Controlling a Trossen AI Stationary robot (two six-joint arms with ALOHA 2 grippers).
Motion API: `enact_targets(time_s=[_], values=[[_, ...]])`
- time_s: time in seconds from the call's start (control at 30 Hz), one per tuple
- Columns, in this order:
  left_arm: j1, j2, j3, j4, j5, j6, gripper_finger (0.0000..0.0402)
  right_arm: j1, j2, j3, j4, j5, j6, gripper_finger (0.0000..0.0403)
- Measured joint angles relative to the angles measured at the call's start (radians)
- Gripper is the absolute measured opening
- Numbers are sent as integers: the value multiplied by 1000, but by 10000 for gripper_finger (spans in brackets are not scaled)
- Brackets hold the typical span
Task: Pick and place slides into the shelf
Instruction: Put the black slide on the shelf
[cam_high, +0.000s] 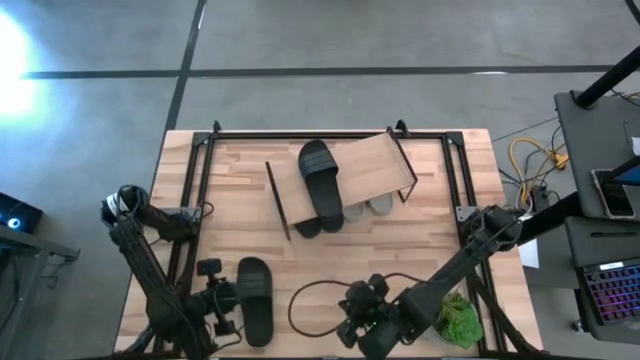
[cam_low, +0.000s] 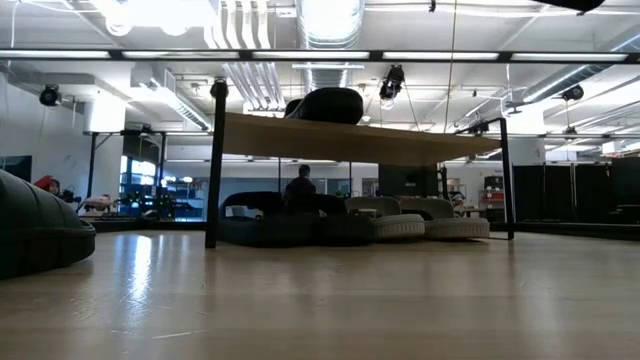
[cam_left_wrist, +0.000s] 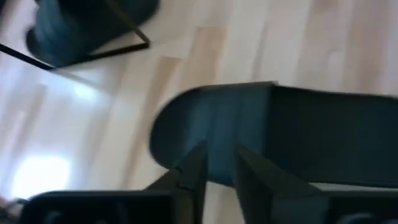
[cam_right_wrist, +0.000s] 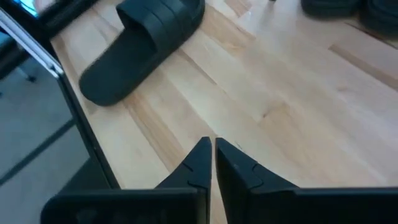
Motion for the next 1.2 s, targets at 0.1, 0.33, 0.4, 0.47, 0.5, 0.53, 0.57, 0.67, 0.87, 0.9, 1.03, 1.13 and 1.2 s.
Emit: enact_targets(time_s=[0.1,0.33,0.4,0.47,0.5,0.53,0.57,0.67,0.87,0.9,1.03,1.13,1.2], values=[[-5,17,45,41,17,-24,107,0,20,43,-48,-16,-9,27],[-7,106,79,96,72,-8,216,0,34,78,-67,-9,-69,99],[-13,143,79,101,106,-8,229,0,34,85,-60,-4,-134,119],[-31,174,80,99,115,-16,233,0,34,92,-15,8,-224,135],[-40,187,85,92,118,-22,234,0,34,93,9,15,-268,141],[-51,196,92,83,118,-42,235,0,34,93,34,22,-311,145],[-62,203,101,62,118,-70,235,-4,34,91,68,22,-355,148],[-99,214,136,-32,117,-181,235,-22,42,80,155,27,-487,152],[-179,199,161,-144,67,-438,235,-83,113,95,256,-7,-655,153],[-186,195,153,-144,60,-468,235,-94,128,107,262,-27,-674,153],[-189,198,117,-123,15,-502,235,-124,184,171,237,-80,-735,153],[-162,226,111,-107,-32,-440,235,-130,196,218,149,-76,-717,153],[-136,249,111,-89,-37,-372,235,-130,195,250,70,-43,-682,153]])
